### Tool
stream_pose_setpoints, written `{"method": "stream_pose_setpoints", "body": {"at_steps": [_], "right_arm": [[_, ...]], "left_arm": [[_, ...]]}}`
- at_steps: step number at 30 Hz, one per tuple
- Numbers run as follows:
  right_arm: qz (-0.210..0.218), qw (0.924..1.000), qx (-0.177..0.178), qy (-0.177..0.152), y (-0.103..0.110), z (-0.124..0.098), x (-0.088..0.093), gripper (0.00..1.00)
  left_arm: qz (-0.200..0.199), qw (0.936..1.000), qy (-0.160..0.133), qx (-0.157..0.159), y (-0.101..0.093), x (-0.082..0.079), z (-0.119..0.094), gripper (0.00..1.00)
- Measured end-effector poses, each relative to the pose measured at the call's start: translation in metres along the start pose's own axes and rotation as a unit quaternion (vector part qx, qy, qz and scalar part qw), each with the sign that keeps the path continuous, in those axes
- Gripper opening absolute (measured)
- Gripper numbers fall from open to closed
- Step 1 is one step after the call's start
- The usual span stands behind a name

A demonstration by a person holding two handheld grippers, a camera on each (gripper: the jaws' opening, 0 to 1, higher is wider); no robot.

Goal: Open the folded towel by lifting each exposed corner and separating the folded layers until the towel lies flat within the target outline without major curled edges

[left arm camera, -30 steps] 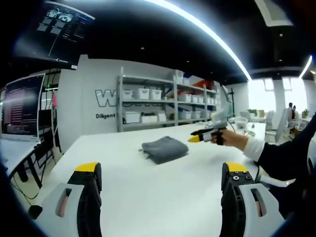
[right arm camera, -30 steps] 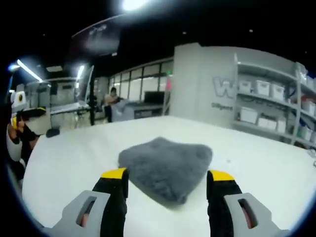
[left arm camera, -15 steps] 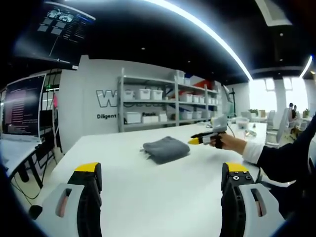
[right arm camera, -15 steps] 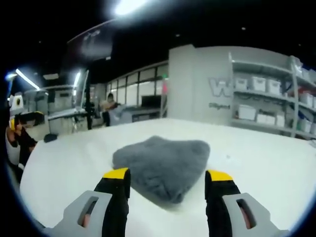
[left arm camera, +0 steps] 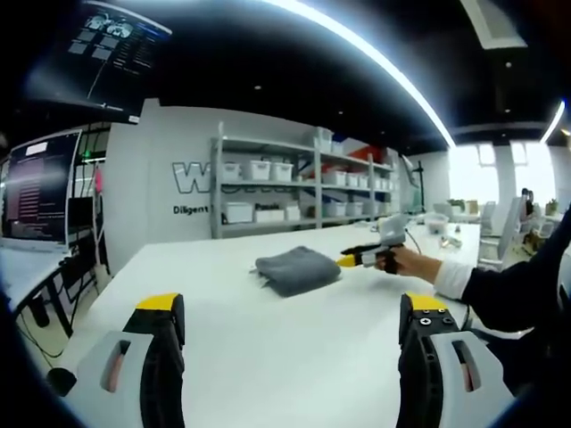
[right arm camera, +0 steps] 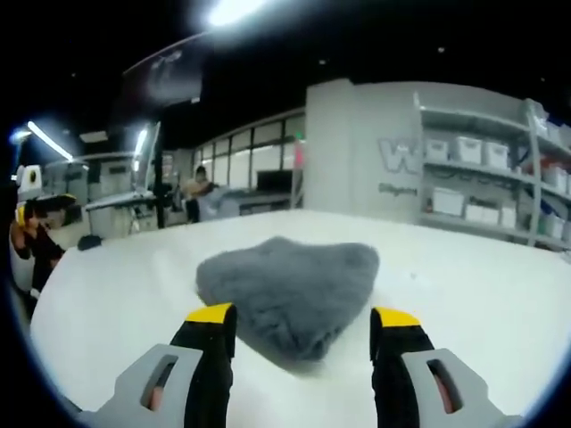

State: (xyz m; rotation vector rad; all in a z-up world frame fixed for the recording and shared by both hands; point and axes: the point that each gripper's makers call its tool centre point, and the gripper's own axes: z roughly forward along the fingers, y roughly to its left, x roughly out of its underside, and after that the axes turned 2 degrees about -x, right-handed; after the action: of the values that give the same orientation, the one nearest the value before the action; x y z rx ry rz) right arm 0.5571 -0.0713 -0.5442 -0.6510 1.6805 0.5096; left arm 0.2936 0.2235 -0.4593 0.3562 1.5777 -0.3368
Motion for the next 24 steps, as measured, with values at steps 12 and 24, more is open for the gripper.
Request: {"method": "stream_pose_setpoints", "body": {"at_steps": [12, 24], "right_arm": [[0.001, 1.0, -0.002, 0.009, 0.001, 0.003, 0.006, 0.56], [-0.011, 0.9995, 0.0, 0.03, 0.002, 0.006, 0.016, 0.54]], "left_arm": [[0.0, 1.0, 0.0, -0.004, 0.005, 0.001, -0.002, 0.98], [0.006, 1.0, 0.005, 0.003, 0.0, 0.003, 0.0, 0.98]]}}
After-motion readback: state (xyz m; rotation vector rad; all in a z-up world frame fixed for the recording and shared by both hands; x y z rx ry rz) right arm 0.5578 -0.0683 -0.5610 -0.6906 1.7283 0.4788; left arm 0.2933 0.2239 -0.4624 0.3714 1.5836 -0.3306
